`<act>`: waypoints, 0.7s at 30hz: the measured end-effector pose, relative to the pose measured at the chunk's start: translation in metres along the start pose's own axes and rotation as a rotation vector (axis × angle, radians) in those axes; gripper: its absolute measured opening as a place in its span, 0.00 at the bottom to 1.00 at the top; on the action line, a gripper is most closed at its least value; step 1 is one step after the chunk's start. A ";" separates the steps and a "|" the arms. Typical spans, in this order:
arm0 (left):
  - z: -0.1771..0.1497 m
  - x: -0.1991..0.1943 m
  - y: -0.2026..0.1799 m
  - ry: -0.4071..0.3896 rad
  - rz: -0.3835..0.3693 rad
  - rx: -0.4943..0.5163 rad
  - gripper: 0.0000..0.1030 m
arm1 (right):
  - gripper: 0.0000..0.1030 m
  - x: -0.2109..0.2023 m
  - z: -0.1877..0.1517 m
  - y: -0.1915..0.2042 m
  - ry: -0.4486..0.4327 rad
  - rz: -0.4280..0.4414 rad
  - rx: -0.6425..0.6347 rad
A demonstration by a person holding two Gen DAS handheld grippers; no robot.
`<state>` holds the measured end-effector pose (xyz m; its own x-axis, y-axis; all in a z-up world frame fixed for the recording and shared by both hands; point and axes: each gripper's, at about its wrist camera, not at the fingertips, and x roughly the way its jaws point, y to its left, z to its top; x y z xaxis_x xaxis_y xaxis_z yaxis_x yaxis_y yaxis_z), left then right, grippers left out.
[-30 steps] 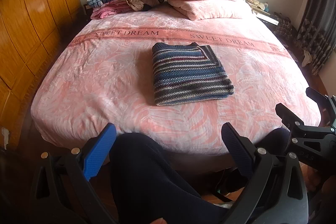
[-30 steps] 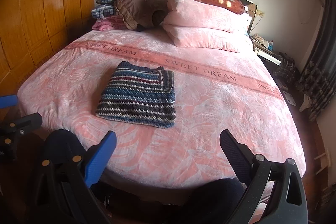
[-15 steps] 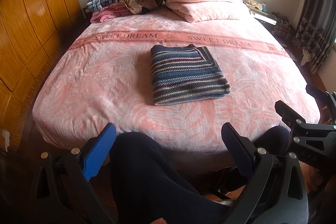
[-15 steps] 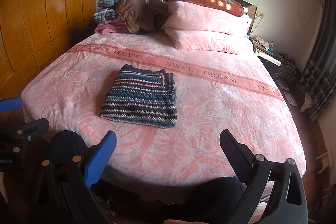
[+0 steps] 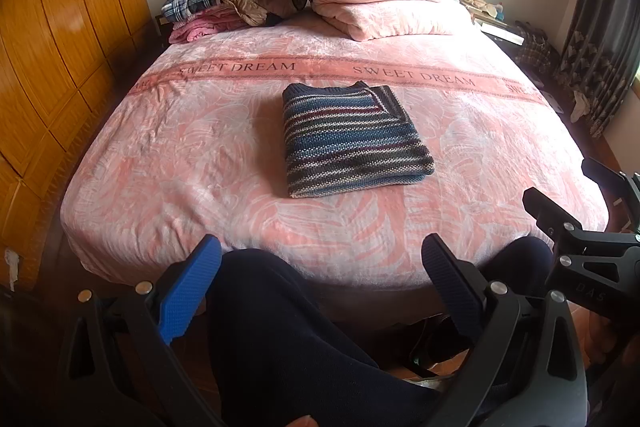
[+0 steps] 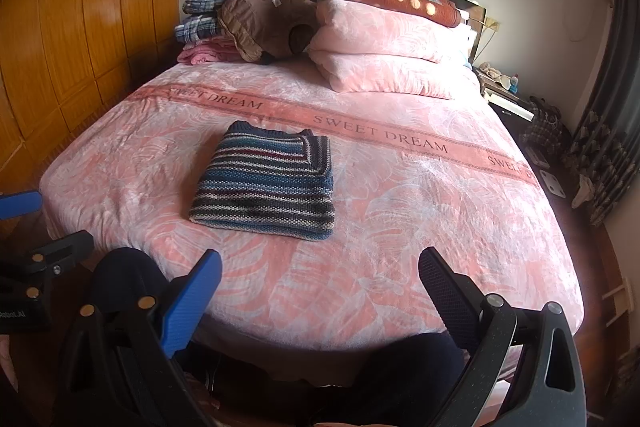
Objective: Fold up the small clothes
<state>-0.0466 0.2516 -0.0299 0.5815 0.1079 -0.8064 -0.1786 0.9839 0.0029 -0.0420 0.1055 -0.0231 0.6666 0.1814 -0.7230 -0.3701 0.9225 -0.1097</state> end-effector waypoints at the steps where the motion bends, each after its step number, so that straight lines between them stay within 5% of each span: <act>1: 0.000 0.000 0.000 0.000 0.000 0.000 0.97 | 0.96 0.000 0.000 0.000 0.000 0.002 0.001; 11: -0.002 0.000 -0.002 0.003 0.001 0.001 0.97 | 0.96 0.004 -0.003 -0.004 0.013 0.018 0.025; 17: -0.004 0.001 -0.002 0.004 -0.003 0.002 0.97 | 0.96 0.021 -0.001 -0.018 0.121 0.136 0.132; 21: -0.007 0.006 -0.002 0.007 -0.009 0.001 0.97 | 0.96 0.013 -0.008 -0.023 0.037 0.238 0.180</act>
<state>-0.0485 0.2493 -0.0385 0.5774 0.0977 -0.8106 -0.1727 0.9850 -0.0043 -0.0296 0.0837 -0.0354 0.5492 0.3902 -0.7390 -0.3905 0.9017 0.1858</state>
